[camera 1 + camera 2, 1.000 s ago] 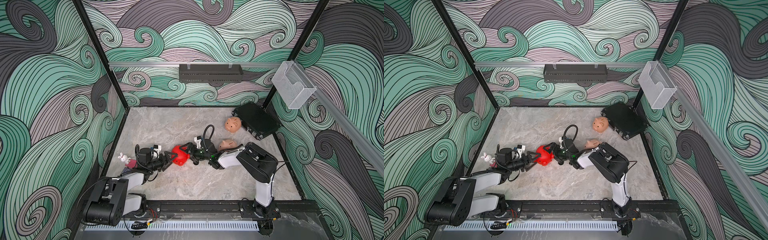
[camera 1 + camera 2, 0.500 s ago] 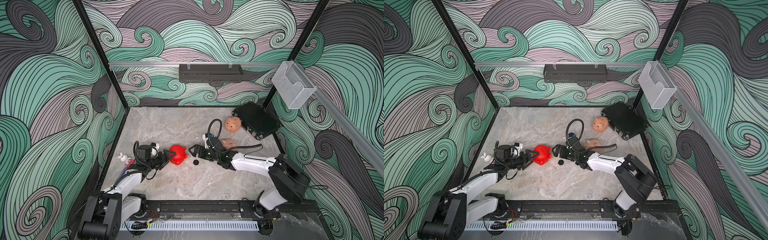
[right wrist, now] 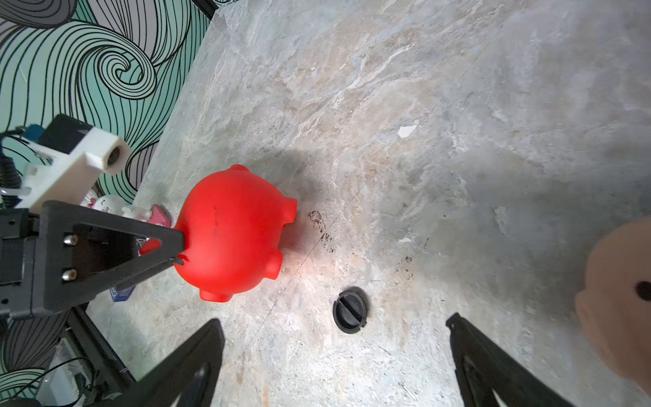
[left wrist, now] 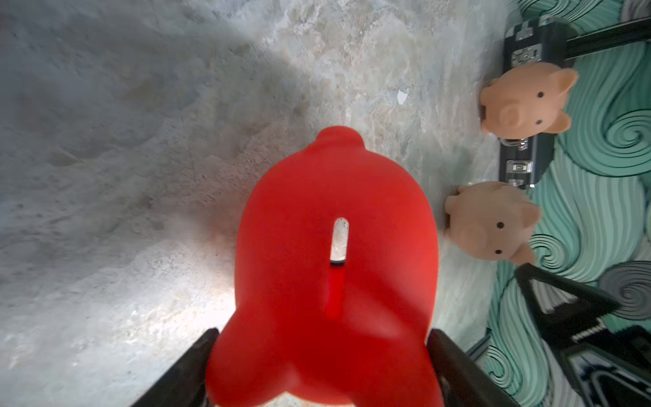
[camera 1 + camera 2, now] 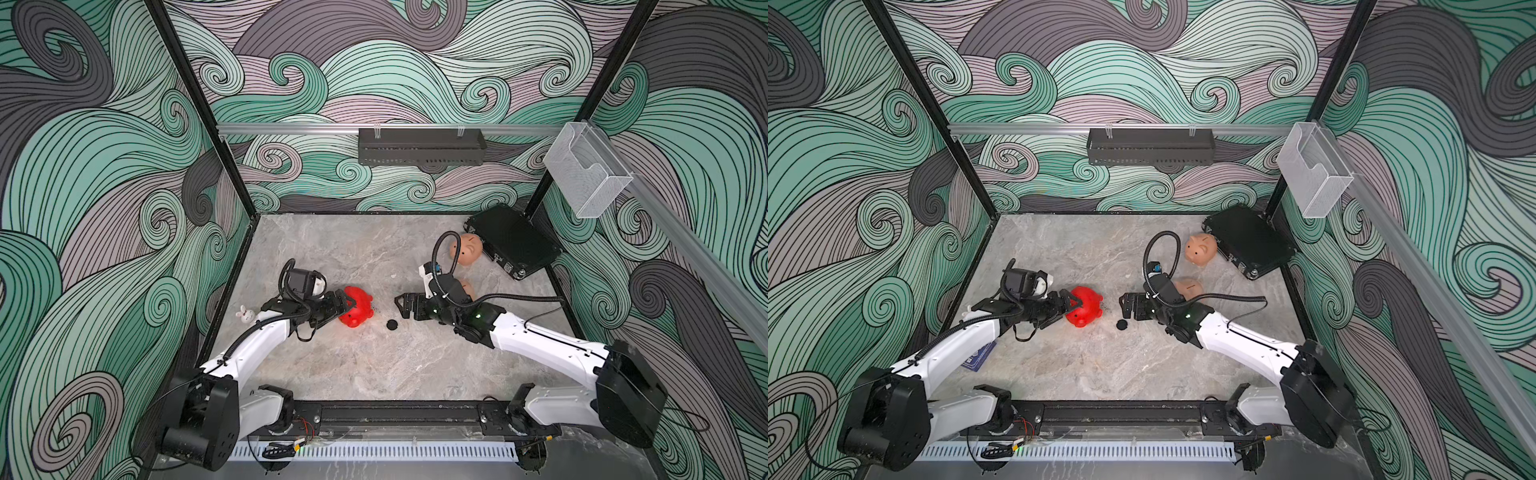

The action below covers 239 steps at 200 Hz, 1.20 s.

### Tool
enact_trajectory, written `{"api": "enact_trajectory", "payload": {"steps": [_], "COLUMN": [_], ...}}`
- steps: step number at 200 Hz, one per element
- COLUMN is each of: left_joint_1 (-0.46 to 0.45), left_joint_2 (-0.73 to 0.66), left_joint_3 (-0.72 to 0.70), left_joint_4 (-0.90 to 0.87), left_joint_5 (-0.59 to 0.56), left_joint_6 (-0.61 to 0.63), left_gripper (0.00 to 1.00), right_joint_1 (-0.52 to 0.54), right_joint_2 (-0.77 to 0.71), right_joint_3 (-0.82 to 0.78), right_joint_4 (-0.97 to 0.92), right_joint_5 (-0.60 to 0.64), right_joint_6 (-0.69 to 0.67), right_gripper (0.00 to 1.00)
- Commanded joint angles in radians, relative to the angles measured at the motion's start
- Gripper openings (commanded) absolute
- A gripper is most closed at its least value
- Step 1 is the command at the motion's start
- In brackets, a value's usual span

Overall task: Open piggy banks
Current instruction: Adjust the piggy bank at the center of the board.

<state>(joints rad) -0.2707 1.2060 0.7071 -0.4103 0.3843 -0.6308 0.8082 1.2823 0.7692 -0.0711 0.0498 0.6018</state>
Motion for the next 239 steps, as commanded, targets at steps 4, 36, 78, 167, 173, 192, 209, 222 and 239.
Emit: {"api": "enact_trajectory", "payload": {"steps": [4, 36, 78, 167, 173, 192, 209, 222, 239], "left_joint_1": [-0.077, -0.160, -0.255, -0.332, -0.332, -0.332, -0.332, -0.332, -0.332], "left_joint_2": [0.054, 0.145, 0.254, 0.342, 0.337, 0.305, 0.251, 0.194, 0.114], "left_joint_3": [0.124, 0.250, 0.387, 0.463, 0.462, 0.446, 0.404, 0.357, 0.278], "left_joint_4": [-0.216, -0.344, -0.469, -0.496, -0.491, -0.466, -0.424, -0.388, -0.328], "left_joint_5": [-0.206, -0.384, -0.561, -0.628, -0.619, -0.594, -0.573, -0.565, -0.554], "left_joint_6": [0.086, 0.122, 0.133, 0.102, 0.102, 0.102, 0.105, 0.105, 0.096], "left_gripper": [0.60, 0.60, 0.62, 0.79, 0.84, 0.98, 0.98, 0.99, 0.99], "right_joint_1": [-0.004, -0.004, -0.004, -0.006, -0.005, -0.006, -0.006, -0.006, -0.006], "right_joint_2": [-0.047, -0.084, -0.113, -0.172, -0.172, -0.174, -0.173, -0.176, -0.190], "right_joint_3": [-0.024, -0.054, -0.087, -0.106, -0.107, -0.105, -0.106, -0.112, -0.130], "right_joint_4": [-0.062, -0.064, -0.062, -0.097, -0.098, -0.097, -0.097, -0.082, -0.025], "right_joint_5": [0.054, 0.051, 0.061, 0.092, 0.088, 0.076, 0.070, 0.056, 0.000], "right_joint_6": [-0.035, -0.022, -0.008, -0.016, -0.018, -0.025, -0.029, -0.038, -0.066], "right_gripper": [0.99, 0.99, 0.99, 0.99, 0.99, 0.99, 0.99, 0.99, 0.99]}}
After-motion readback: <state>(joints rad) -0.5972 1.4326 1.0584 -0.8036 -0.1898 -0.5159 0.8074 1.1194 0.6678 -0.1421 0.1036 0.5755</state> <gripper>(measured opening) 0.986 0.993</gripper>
